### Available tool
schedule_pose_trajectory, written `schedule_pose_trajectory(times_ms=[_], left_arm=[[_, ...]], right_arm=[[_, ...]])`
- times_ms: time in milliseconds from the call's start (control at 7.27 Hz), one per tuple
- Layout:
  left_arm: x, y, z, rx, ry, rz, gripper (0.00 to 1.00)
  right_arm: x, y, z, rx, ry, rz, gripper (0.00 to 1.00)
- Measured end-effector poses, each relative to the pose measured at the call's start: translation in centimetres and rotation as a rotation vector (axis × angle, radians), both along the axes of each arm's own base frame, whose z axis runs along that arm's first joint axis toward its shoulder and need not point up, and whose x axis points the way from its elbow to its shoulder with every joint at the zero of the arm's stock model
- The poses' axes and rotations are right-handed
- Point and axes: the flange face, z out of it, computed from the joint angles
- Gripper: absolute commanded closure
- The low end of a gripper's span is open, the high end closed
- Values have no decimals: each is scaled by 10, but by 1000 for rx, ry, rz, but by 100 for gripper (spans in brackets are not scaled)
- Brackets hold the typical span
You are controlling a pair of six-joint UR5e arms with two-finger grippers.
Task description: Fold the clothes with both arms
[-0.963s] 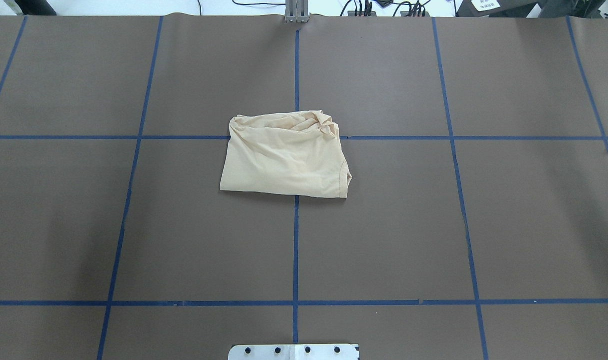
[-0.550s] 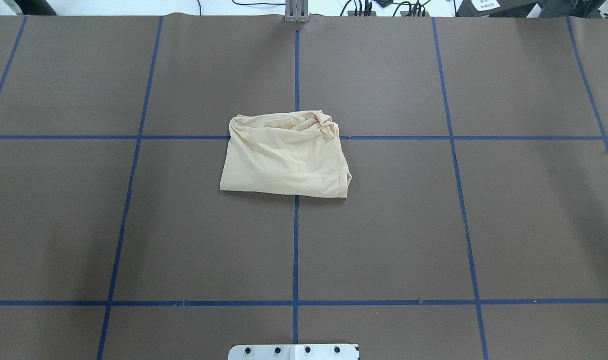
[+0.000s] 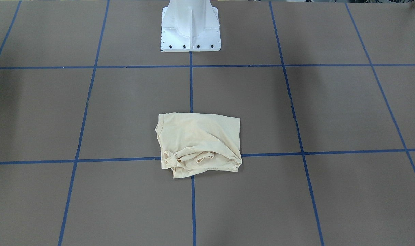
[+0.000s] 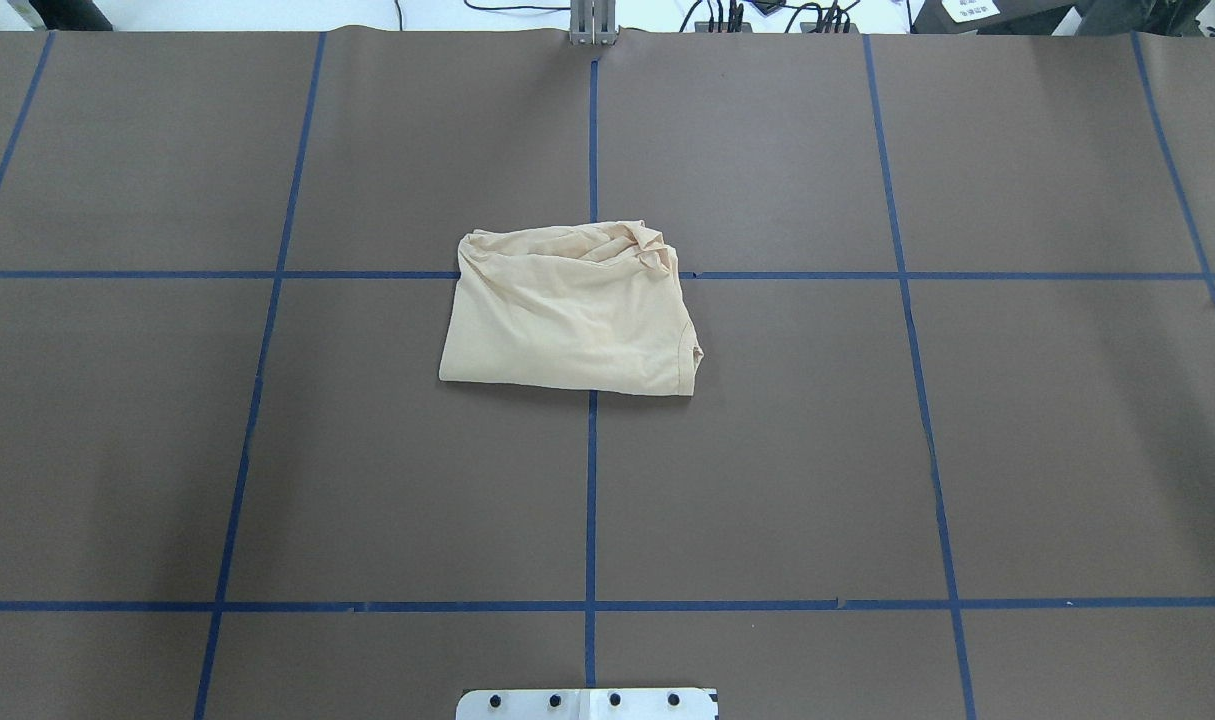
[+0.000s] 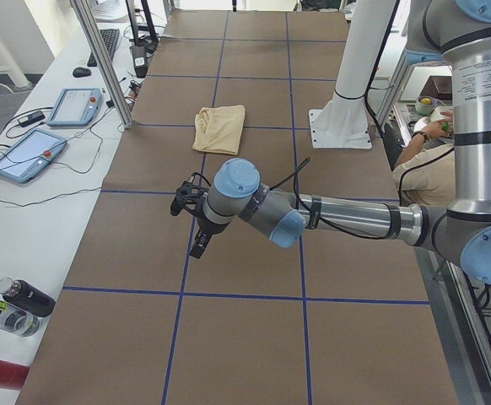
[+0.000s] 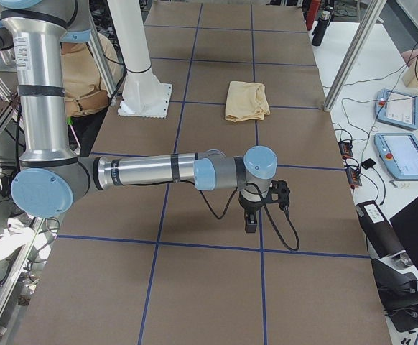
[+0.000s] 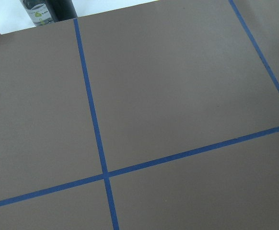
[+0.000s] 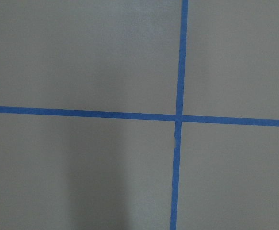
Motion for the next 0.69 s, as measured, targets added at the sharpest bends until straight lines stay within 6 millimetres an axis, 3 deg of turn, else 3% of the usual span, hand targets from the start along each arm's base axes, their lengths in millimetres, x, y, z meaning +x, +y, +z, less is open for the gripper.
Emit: schedule_pose_trajectory(times_ms=[688], left_arm=[[1,-4,-7,15,7,4,0]], right_arm=[[-1,1,-1,-1,-8,1,0]])
